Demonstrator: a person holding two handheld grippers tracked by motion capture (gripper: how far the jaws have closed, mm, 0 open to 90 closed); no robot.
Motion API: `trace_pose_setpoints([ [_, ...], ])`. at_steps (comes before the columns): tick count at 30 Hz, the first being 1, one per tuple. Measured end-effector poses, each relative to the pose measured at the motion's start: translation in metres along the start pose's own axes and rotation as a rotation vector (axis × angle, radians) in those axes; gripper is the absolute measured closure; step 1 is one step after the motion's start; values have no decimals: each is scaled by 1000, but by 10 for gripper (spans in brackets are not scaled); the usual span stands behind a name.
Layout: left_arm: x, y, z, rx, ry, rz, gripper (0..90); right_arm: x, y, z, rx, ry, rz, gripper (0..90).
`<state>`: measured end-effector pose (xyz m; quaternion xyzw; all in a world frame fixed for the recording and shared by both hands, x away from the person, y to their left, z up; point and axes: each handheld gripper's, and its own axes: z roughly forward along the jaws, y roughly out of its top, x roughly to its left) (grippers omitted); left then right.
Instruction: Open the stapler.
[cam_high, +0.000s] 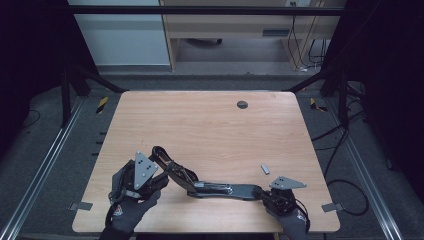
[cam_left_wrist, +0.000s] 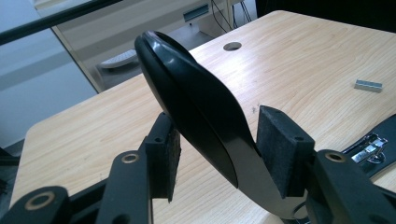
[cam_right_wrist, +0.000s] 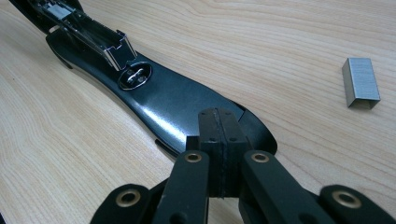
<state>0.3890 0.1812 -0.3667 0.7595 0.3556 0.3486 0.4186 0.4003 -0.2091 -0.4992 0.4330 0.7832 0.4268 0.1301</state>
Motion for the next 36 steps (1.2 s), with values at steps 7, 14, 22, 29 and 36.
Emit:
trace_pose_setpoints([
  [7,2,-6,-1,-11,6,5,481,0,0,0,3,-2,5,900],
  [14,8,-11,-1,-24,-1,-9,474,0,0,0,3,-1,3,900],
  [22,11,-18,-2,-19,2,-34,459,0,0,0,2,-2,-4,900],
  [29,13,-22,-3,-25,-3,-50,456,0,0,0,3,1,0,900],
  [36,14,-25,-3,-29,2,-64,451,0,0,0,4,1,-1,900],
])
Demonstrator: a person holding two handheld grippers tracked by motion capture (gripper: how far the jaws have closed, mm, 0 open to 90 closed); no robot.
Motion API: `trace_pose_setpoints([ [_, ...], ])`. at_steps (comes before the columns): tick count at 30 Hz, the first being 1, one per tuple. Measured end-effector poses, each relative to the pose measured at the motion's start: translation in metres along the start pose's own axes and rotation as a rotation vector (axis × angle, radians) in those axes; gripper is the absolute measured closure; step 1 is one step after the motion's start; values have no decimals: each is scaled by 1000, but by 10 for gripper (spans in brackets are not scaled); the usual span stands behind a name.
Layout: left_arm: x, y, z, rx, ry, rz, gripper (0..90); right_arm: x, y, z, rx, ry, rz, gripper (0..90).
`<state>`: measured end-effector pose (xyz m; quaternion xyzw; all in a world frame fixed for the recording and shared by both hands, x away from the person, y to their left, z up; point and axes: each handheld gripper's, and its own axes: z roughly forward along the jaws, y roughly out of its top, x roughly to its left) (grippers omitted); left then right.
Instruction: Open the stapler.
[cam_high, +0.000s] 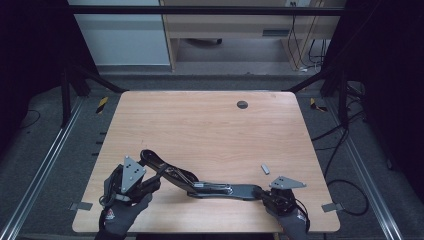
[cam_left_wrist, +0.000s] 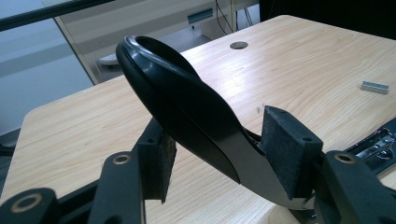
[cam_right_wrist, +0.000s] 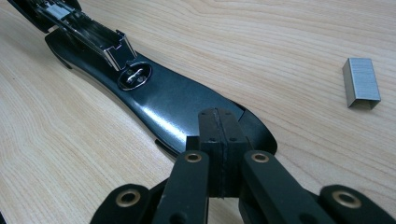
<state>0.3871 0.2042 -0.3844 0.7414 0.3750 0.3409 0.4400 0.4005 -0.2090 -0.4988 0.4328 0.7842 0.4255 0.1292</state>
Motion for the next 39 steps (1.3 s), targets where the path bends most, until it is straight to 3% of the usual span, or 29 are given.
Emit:
trace_pose_setpoints([
  [5,3,-3,0,-4,-5,-22,448,-1,0,0,-1,-1,0,900],
  [28,4,-7,-1,-15,1,-20,429,-1,1,1,0,2,-5,900],
  [39,8,-11,-14,2,0,-19,394,-2,1,1,2,5,0,900],
])
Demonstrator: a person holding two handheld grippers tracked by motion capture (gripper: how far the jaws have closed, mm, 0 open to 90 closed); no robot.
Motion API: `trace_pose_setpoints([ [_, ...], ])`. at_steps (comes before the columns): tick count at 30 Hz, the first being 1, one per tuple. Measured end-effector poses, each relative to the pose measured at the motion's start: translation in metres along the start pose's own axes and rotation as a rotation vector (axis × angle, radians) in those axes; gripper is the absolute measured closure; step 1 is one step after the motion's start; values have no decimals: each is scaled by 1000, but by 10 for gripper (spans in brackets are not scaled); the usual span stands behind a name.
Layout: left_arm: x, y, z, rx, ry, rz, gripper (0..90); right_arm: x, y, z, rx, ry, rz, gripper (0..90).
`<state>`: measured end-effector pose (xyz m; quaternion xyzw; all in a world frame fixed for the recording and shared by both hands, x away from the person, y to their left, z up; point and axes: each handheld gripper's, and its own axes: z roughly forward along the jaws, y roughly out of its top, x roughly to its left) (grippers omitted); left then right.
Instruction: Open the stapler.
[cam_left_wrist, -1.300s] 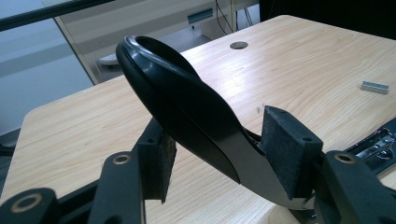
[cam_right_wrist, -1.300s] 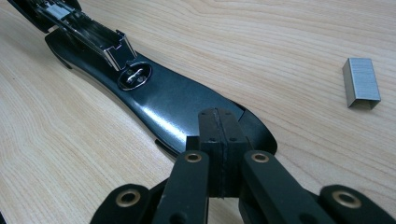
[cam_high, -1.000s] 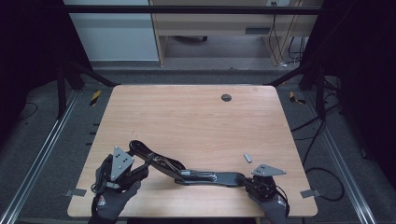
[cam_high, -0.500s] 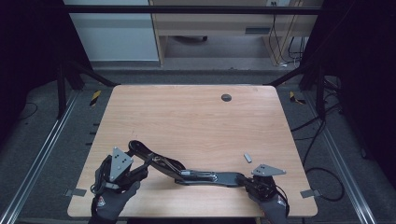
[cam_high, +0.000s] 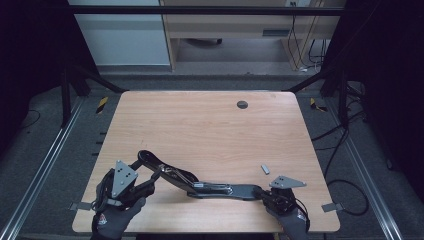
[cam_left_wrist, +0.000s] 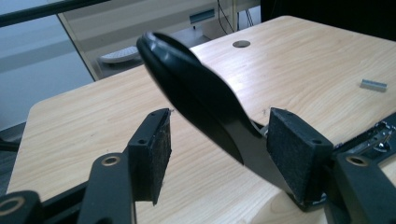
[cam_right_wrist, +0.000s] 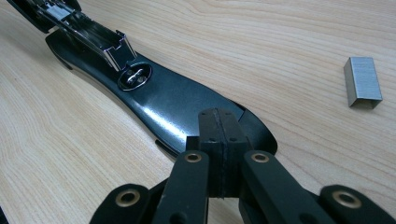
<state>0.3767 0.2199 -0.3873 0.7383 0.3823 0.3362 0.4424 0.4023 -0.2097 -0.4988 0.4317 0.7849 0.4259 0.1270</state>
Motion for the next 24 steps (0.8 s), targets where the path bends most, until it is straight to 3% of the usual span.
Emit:
trace_pose_setpoints([
  [12,8,-17,-6,41,16,-13,386,0,0,0,2,-2,-3,900],
  [24,18,-39,1,102,41,-10,407,1,1,0,8,-1,7,900],
])
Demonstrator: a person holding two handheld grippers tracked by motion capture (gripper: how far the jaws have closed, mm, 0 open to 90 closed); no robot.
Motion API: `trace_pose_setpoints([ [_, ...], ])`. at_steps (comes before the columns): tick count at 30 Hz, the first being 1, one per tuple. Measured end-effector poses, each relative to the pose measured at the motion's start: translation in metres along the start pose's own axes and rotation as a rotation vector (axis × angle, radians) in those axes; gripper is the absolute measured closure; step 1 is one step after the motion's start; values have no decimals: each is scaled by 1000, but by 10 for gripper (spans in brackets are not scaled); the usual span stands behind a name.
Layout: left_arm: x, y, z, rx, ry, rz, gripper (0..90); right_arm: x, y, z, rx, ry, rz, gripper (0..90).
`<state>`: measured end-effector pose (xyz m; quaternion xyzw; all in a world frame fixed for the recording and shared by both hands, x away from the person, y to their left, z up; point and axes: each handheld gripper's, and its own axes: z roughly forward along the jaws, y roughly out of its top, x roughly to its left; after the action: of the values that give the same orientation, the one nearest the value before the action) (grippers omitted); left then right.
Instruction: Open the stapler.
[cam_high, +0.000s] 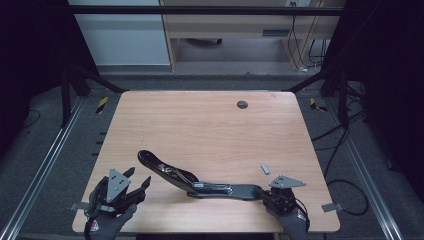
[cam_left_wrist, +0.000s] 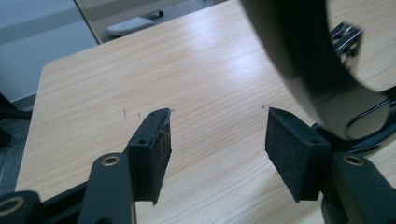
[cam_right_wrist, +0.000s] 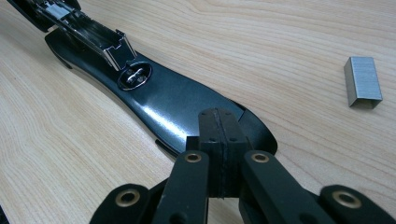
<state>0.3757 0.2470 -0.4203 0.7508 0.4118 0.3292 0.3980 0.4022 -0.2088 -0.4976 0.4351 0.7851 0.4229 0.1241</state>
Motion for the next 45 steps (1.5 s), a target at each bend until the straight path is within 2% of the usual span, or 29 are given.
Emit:
trace_pose_setpoints([
  [11,7,-15,10,37,32,0,455,-3,0,-3,13,-5,-1,900],
  [15,9,-20,13,54,57,3,496,-4,2,-7,-13,-4,-8,878],
  [19,11,-22,15,58,60,10,528,-4,4,-10,-21,-14,-7,866],
  [23,14,-25,16,45,54,19,548,-6,9,-14,-25,-48,-34,821],
  [28,16,-26,18,54,41,19,540,-9,15,-18,-27,-78,-37,794],
  [37,24,-31,23,65,70,30,521,-12,31,-25,-22,-135,-63,752],
  [43,29,-36,28,82,64,2,501,-17,39,-23,-12,-154,-60,736],
  [44,30,-36,29,93,67,-3,493,-20,42,-21,-6,-166,-73,733],
  [45,30,-37,29,95,62,-10,491,-20,43,-21,-1,-167,-63,733],
])
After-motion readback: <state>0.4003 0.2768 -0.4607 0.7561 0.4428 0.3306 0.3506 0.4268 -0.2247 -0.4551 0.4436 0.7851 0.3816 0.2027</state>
